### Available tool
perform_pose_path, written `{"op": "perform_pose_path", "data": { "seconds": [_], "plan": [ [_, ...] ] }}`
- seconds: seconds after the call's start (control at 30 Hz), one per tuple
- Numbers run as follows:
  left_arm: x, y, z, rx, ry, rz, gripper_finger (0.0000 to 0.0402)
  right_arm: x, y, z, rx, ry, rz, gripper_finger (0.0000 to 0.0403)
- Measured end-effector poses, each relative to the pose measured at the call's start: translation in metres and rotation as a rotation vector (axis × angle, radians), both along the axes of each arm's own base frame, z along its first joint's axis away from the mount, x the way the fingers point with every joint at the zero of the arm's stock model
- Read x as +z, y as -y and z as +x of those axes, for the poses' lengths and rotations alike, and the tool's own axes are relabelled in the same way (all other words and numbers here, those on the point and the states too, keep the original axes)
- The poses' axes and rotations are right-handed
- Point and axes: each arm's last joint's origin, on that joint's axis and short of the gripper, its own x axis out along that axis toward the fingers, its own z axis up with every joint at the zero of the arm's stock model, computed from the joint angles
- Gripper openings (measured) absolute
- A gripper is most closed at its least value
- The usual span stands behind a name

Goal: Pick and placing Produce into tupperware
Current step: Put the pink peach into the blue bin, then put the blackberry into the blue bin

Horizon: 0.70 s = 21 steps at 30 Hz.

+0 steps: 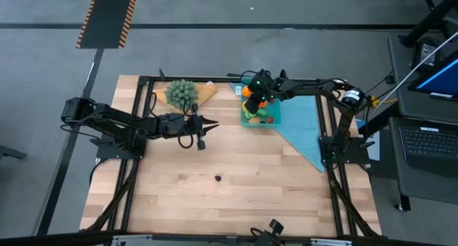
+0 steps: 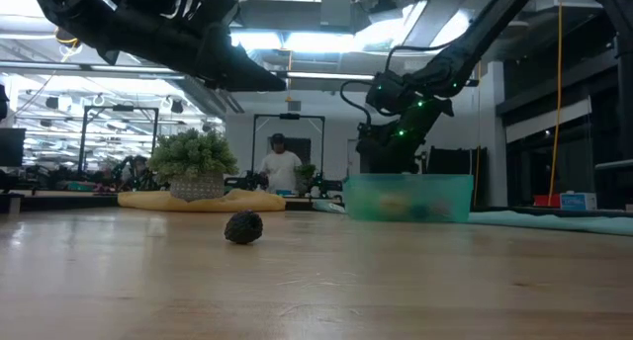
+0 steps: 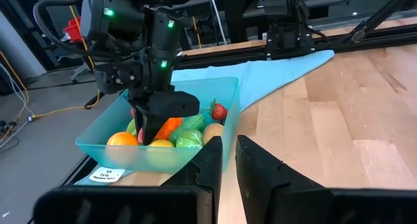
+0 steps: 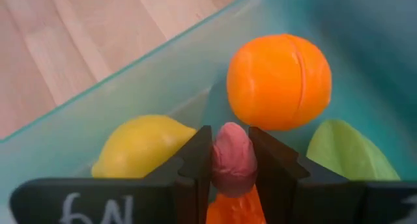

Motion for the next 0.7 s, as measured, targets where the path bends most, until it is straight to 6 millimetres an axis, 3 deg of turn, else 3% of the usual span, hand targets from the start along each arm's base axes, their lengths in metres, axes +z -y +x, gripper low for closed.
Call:
{"op": "perform_pose_path", "data": {
  "seconds": [0.7],
  "plan": [
    [-0.0014,0.0,-0.0003,-0.002,-0.018,0.008,0.0001,0.004,-0.0014,-0.0015,0.023,-0.023,0.009,0.0221]
  ]
}}
